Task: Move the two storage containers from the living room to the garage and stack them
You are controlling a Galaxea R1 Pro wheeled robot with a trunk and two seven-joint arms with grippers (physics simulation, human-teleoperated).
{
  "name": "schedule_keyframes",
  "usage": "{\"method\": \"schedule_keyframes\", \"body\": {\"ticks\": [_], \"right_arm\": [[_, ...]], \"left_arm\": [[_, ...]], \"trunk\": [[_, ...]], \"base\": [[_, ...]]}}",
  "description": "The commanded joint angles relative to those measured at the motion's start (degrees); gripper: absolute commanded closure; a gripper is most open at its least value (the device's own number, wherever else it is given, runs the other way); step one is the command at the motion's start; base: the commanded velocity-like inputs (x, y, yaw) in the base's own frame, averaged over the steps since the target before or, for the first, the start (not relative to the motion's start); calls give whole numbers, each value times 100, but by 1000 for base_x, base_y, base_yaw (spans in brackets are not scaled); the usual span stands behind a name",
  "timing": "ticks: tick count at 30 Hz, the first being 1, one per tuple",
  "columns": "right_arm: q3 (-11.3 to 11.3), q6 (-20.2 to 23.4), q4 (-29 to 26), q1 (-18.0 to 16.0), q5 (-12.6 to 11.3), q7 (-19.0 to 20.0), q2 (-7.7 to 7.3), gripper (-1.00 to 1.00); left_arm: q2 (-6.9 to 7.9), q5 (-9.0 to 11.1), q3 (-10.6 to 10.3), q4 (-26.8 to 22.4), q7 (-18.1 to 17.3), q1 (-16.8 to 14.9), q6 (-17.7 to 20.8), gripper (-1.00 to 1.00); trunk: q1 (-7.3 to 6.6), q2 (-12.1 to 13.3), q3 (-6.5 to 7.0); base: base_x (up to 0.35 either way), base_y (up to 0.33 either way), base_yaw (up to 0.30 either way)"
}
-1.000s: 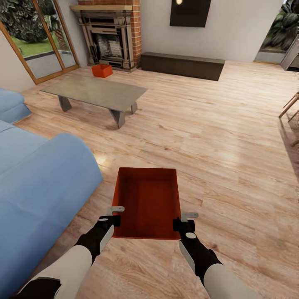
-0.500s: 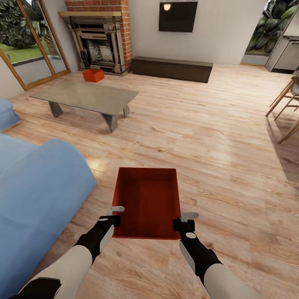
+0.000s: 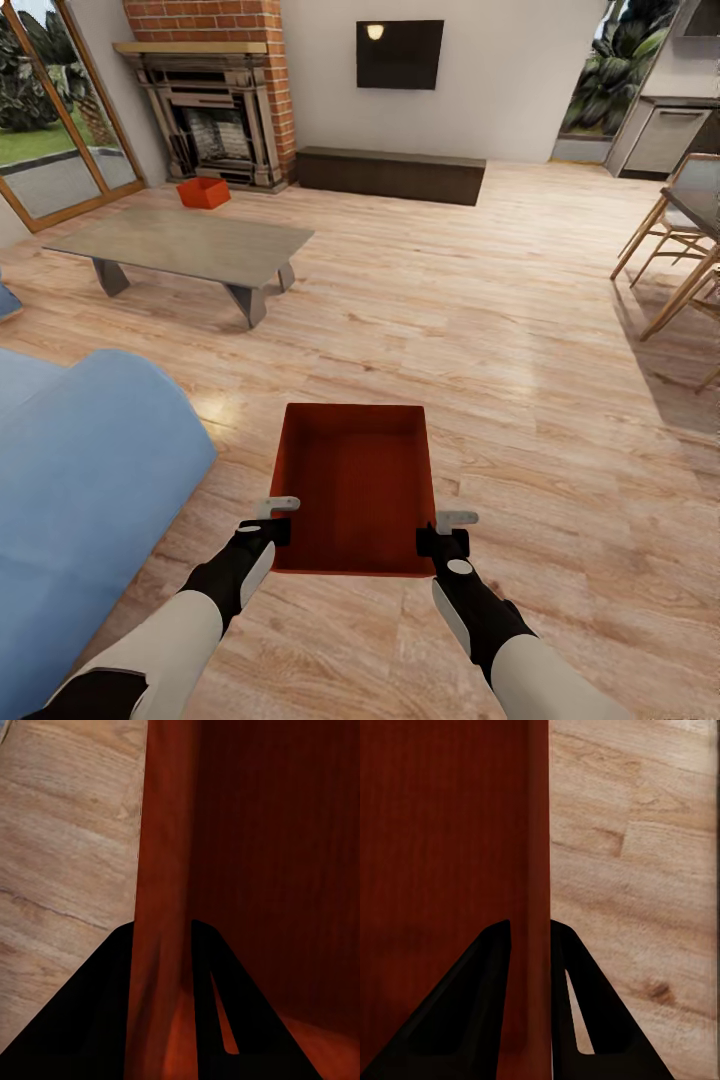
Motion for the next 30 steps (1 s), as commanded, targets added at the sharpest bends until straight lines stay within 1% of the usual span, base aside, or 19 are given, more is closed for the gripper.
{"method": "schedule_keyframes", "body": {"ticks": [1, 30], "right_arm": [[-147, -16, -105, -8, 61, -31, -51, 100], [-147, -24, -105, -8, 52, -31, -60, 100]], "left_arm": [[36, 98, -52, 5, 47, 3, 37, 100], [36, 98, -50, -4, 48, 3, 37, 100]], "trunk": [[0, -2, 4], [0, -2, 233]], "base": [[0, 0, -138], [0, 0, -138]]}}
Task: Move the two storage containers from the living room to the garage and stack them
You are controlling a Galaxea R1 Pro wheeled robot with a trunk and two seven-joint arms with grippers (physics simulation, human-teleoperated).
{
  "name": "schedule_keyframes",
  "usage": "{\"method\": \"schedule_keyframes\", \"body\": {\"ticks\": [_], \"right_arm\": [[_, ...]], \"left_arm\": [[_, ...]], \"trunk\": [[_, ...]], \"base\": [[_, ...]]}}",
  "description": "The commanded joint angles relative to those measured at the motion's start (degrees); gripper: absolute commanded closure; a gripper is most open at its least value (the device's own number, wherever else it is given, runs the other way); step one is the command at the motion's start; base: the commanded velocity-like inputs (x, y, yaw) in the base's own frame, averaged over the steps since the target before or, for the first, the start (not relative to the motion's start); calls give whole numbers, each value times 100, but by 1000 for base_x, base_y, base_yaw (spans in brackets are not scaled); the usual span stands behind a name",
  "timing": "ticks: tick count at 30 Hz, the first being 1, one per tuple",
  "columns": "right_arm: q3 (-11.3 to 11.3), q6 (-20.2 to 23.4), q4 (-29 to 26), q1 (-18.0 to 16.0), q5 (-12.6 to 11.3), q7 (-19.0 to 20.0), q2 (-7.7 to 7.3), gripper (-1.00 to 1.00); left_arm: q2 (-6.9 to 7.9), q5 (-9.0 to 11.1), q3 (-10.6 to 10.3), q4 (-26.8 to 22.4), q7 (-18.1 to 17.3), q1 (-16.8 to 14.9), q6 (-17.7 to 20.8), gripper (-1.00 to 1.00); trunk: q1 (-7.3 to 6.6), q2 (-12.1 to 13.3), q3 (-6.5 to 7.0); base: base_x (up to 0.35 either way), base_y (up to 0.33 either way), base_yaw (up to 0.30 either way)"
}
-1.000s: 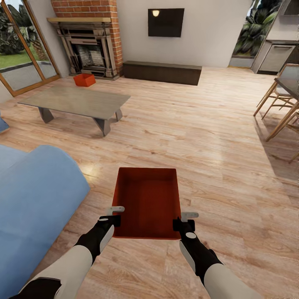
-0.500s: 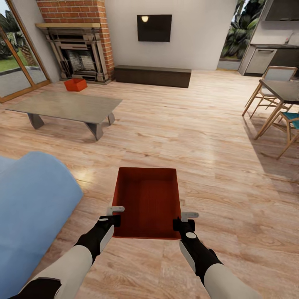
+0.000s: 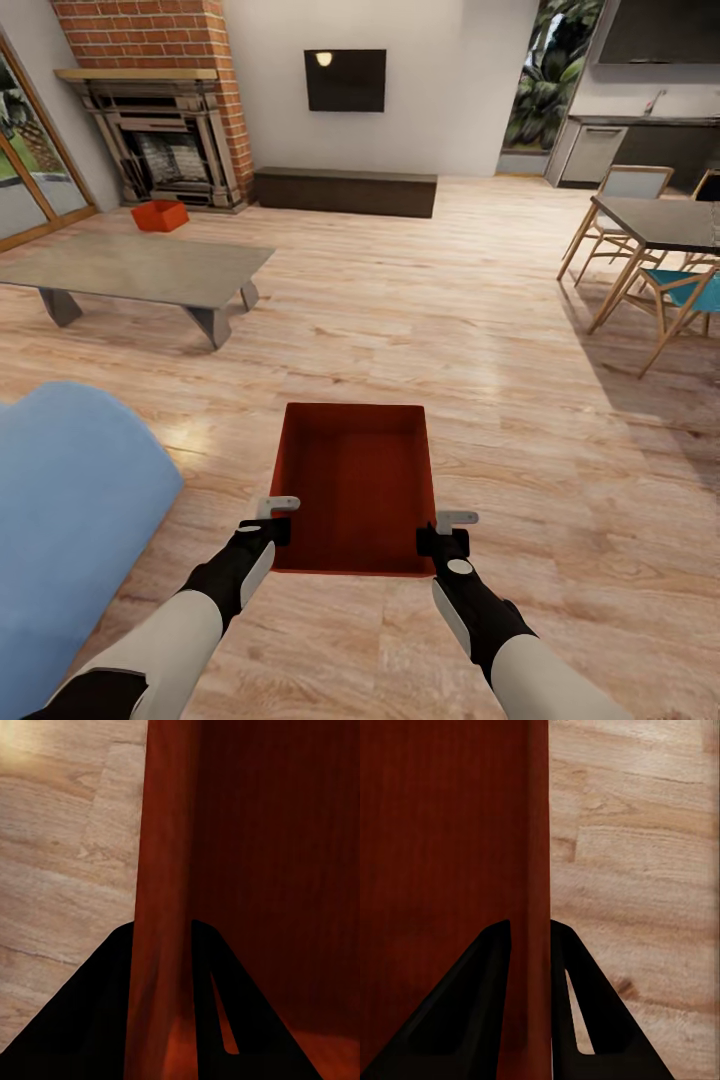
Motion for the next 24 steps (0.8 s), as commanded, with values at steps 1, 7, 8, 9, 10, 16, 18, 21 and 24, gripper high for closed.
{"method": "schedule_keyframes", "body": {"ticks": [1, 7, 8, 9, 10, 16, 18, 21, 24], "right_arm": [[-154, -17, -102, -8, 61, -30, -57, 100], [-154, -17, -102, -8, 60, -30, -57, 100], [-154, -17, -102, -8, 60, -30, -57, 100], [-154, -17, -102, -8, 60, -30, -57, 100], [-154, -17, -102, -8, 60, -30, -57, 100], [-156, -17, -102, -8, 60, -30, -57, 100], [-158, -17, -102, -8, 60, -30, -57, 100], [-159, -17, -102, -8, 60, -30, -57, 100], [-160, -17, -102, -8, 60, -30, -57, 100]], "left_arm": [[37, 100, -48, 5, 46, 3, 37, 100], [37, 100, -49, 5, 51, 3, 37, 100], [37, 100, -49, 5, 52, 3, 37, 100], [37, 100, -49, 5, 52, 3, 37, 100], [37, 100, -48, 5, 51, 3, 37, 100], [37, 100, -51, 5, 53, 3, 37, 100], [37, 100, -48, 5, 54, 3, 37, 100], [37, 100, -47, 5, 59, 3, 37, 100], [37, 100, -48, 5, 63, 3, 37, 100]], "trunk": [[0, -2, 4], [0, -2, 51], [0, -2, 59], [0, -2, 67], [0, -2, 75], [0, -2, 122], [0, -2, 138], [0, -2, 162], [0, -2, 186]], "base": [[0, 0, -138], [0, 0, -138], [0, 0, -138], [0, 0, -138], [0, 0, -138], [0, 0, -138], [0, 0, -138], [0, 0, -138], [0, 0, -138]]}}
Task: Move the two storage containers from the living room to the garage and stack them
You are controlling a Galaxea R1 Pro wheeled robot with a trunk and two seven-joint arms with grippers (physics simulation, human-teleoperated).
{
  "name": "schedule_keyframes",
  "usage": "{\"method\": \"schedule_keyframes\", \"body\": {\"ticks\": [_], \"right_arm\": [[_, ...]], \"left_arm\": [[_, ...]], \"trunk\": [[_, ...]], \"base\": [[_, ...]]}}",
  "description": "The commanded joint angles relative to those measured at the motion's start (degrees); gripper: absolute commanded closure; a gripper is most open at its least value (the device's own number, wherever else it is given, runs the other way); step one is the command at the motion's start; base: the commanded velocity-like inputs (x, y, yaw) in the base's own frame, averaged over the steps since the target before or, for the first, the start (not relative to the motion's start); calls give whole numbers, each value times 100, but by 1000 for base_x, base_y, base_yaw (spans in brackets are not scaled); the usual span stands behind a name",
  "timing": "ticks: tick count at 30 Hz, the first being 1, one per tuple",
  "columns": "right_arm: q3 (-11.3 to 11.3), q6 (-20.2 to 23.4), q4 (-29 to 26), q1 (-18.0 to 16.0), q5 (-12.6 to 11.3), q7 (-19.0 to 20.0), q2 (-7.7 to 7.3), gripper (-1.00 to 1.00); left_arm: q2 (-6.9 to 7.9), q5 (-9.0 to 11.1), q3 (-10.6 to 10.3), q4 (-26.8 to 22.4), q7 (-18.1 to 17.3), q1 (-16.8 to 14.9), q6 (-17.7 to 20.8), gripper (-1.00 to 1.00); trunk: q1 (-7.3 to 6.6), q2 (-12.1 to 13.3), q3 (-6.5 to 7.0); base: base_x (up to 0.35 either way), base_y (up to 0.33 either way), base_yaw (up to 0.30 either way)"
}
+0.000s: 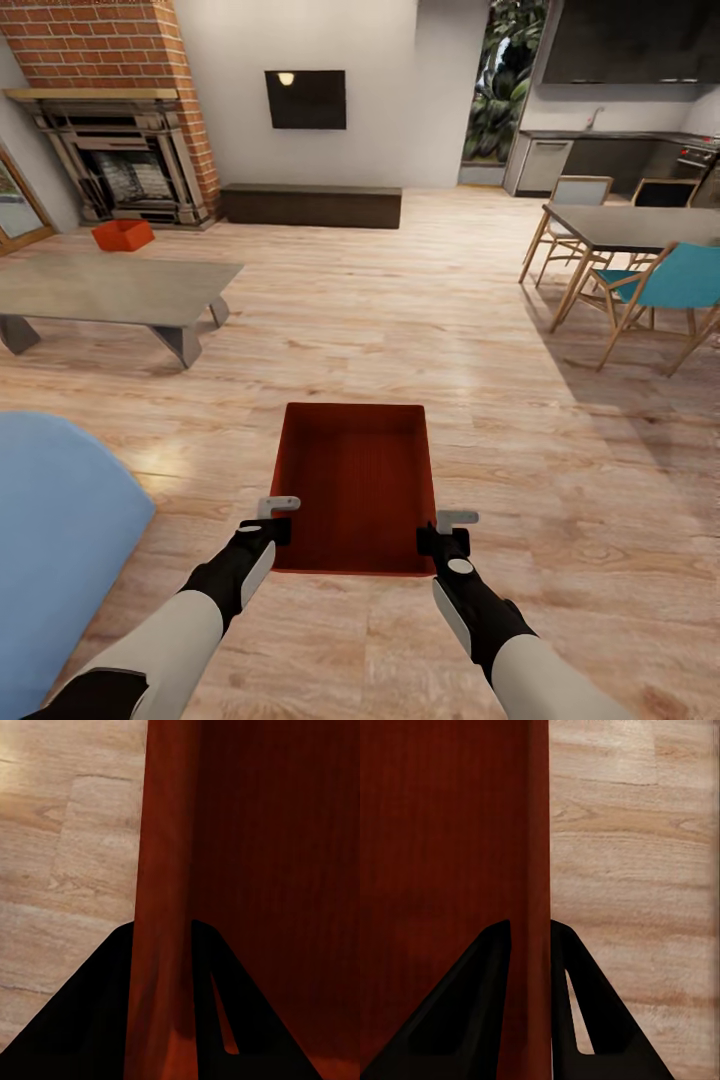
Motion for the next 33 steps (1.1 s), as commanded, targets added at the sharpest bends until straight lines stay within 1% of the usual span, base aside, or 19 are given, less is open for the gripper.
{"method": "schedule_keyframes", "body": {"ticks": [1, 33], "right_arm": [[-175, -43, -79, -8, 61, -35, -44, 100], [-177, -42, -79, -8, 52, -35, -53, 100]], "left_arm": [[45, 88, -44, 6, 50, 3, 38, 100], [45, 88, -56, -5, 61, 3, 38, 100]], "trunk": [[0, -2, 4], [0, -2, 257]], "base": [[0, 0, -138], [0, 0, -138]]}}
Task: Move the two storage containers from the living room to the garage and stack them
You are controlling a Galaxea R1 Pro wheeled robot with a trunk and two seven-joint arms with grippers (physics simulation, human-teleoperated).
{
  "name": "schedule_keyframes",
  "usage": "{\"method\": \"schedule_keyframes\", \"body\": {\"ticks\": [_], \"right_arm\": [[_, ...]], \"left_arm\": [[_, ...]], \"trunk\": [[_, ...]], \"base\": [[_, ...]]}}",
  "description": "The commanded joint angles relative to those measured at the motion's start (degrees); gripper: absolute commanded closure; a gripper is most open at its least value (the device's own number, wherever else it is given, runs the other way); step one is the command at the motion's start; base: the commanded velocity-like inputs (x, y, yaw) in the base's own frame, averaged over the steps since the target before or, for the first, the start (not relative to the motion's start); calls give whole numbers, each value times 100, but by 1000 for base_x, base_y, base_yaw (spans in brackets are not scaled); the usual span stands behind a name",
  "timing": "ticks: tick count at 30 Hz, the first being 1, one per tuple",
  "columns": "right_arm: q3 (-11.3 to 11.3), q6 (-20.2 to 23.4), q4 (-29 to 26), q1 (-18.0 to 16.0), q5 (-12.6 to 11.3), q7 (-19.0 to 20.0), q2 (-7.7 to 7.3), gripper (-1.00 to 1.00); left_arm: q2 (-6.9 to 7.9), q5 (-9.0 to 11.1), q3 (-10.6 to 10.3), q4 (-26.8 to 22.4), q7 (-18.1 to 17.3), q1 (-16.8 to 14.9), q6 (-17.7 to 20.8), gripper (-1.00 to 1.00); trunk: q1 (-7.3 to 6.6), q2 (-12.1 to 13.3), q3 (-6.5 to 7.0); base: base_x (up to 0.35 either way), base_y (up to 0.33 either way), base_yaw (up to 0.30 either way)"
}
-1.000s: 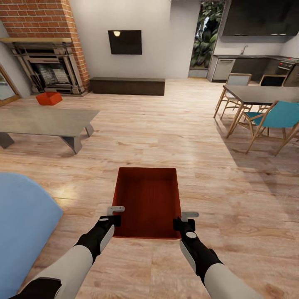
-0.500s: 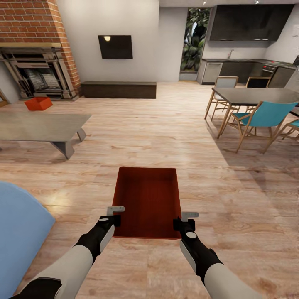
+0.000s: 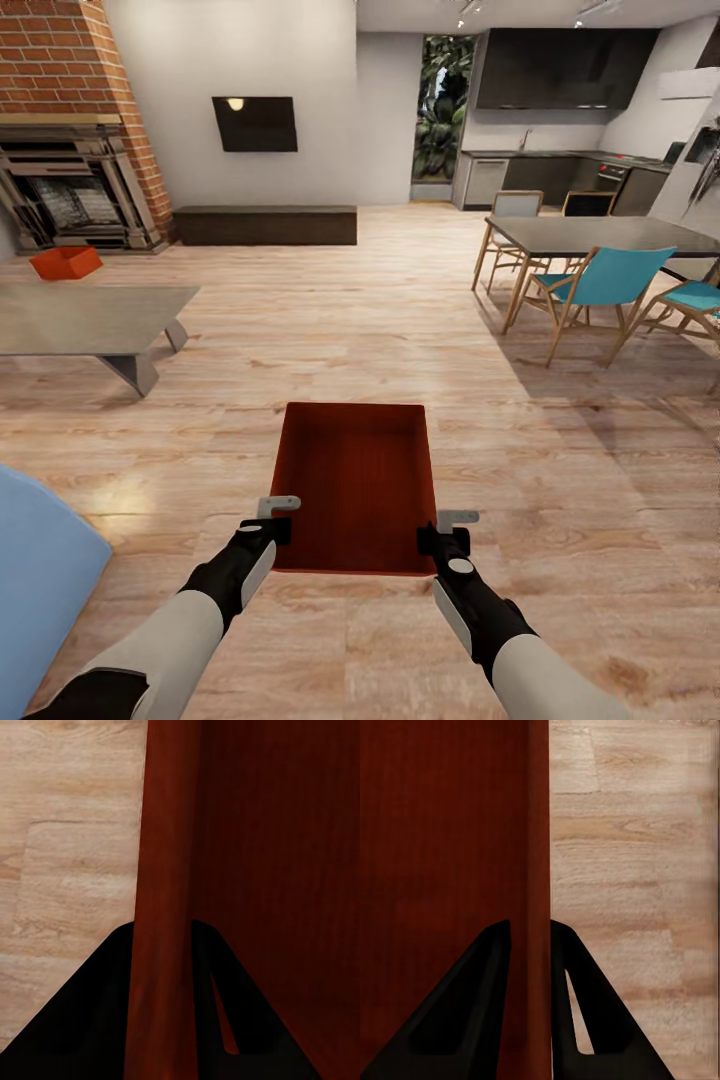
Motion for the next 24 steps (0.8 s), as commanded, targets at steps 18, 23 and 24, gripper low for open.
{"method": "schedule_keyframes", "body": {"ticks": [18, 23, 24], "right_arm": [[-190, 17, -64, -9, 52, -38, -45, 100], [-190, 25, -64, -9, 40, -38, -46, 100], [-190, 26, -64, -9, 39, -38, -45, 100]], "left_arm": [[52, 84, -53, -1, 64, 3, 31, 100], [52, 84, -53, -1, 64, 3, 31, 100], [52, 84, -53, -1, 67, 3, 32, 100]], "trunk": [[0, -3, 114], [0, -3, 115], [0, -3, 115]], "base": [[0, 0, -116], [0, 0, -5], [0, 0, -1]]}}
